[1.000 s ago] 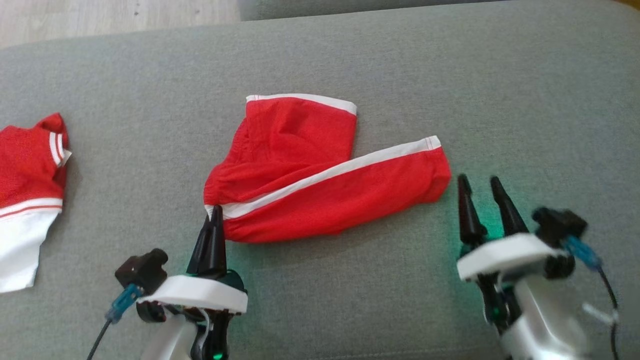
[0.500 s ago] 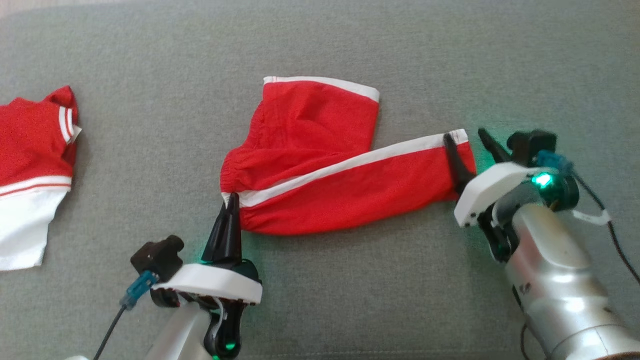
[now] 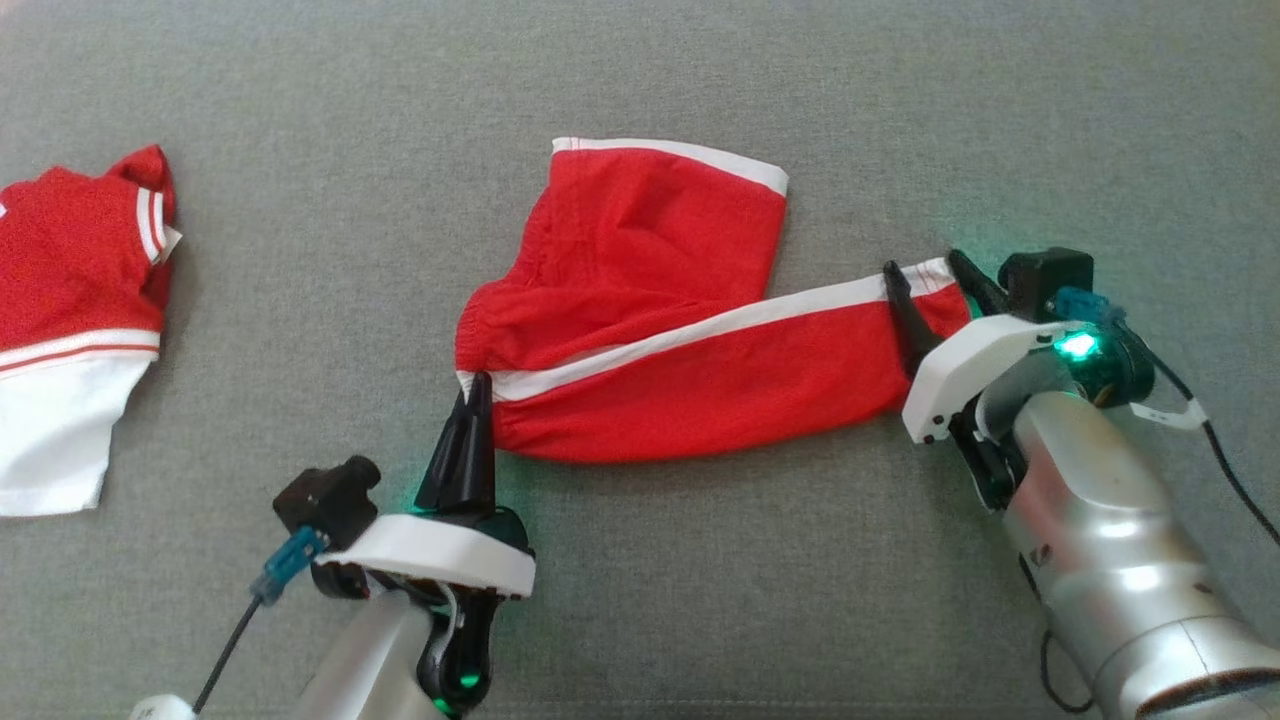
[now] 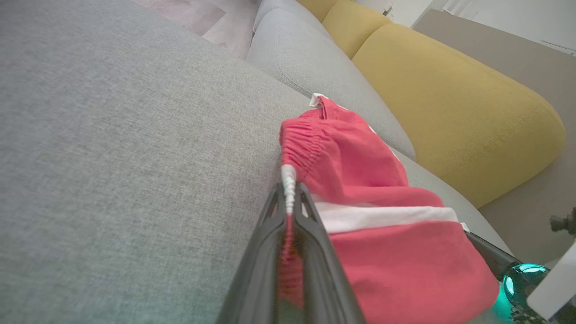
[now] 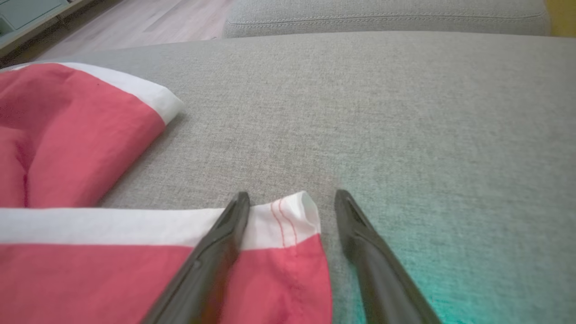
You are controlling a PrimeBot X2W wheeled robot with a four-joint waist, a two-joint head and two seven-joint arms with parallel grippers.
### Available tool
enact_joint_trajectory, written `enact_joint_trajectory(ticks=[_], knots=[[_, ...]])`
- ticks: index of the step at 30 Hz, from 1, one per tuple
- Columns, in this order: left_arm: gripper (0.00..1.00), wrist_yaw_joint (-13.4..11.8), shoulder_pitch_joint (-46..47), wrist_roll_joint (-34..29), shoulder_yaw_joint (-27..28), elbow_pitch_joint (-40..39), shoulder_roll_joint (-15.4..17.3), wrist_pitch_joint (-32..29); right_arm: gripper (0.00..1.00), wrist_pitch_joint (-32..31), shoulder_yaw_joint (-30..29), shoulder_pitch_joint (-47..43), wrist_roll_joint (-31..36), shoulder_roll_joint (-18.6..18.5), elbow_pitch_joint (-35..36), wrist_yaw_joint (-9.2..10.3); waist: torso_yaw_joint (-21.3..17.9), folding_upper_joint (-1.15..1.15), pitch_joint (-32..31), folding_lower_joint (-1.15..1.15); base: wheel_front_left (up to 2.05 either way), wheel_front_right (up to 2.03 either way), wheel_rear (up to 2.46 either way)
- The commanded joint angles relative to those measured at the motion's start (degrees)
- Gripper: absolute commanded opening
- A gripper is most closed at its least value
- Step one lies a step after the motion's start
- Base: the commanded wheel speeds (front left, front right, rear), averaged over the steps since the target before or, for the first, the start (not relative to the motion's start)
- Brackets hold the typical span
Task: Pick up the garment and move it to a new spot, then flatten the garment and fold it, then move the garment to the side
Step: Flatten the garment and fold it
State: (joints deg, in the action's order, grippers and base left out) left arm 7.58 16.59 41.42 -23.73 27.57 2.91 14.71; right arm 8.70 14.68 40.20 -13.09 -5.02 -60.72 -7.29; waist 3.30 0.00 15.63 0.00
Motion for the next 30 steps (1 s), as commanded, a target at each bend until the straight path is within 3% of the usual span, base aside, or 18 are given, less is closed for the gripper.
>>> enact_joint_trajectory(ticks=[1,2,3,9,14,18,25,30], knots=[[0.00,-0.09,1.67,-0.24,1.73,-1.21,0.14,0.29,0.35,0.48,1.76,0.91,0.39,1.13,-0.02,-0.20,0.04,0.00,0.08,0.00,0.00,0.00,0.00],[0.00,-0.09,1.66,-0.28,1.80,-1.21,0.13,0.29,0.06,0.49,1.90,0.96,0.33,1.16,-0.34,-0.20,0.01,0.00,0.13,0.00,0.00,0.00,0.00],[0.00,-0.09,1.66,-0.32,1.89,-1.21,0.13,0.29,0.00,0.68,2.00,1.05,0.34,1.12,-0.59,-0.20,-0.03,0.00,0.17,0.00,0.00,0.00,0.00],[0.00,-0.09,1.81,-0.67,2.97,-1.26,0.09,0.29,0.00,2.81,1.53,1.64,-0.25,0.83,-0.91,-0.20,-0.30,0.00,-0.19,0.00,0.00,0.00,0.00],[0.00,-0.09,4.11,-1.62,3.63,-3.59,1.31,0.29,0.00,5.95,-0.38,2.31,-2.49,0.64,3.86,-0.20,-0.58,0.00,-2.89,0.00,0.00,0.00,0.00],[0.00,-0.09,9.40,-0.57,3.06,-6.72,4.33,0.29,0.00,6.26,-2.27,2.66,-5.13,-0.03,12.66,-0.20,-1.34,0.00,-6.44,0.00,0.00,0.00,0.00],[0.00,-0.09,21.09,3.73,-3.98,-9.43,12.81,-0.36,0.00,6.29,-3.60,2.44,-10.27,-2.37,27.42,-0.20,-2.94,0.00,-13.53,0.00,0.00,0.00,0.00],[0.00,-0.09,26.34,9.08,-6.04,-11.15,15.66,-3.81,0.00,6.00,-3.11,3.82,-13.52,-5.52,35.06,-0.20,-3.68,0.00,-16.55,0.00,0.00,0.00,0.00]])
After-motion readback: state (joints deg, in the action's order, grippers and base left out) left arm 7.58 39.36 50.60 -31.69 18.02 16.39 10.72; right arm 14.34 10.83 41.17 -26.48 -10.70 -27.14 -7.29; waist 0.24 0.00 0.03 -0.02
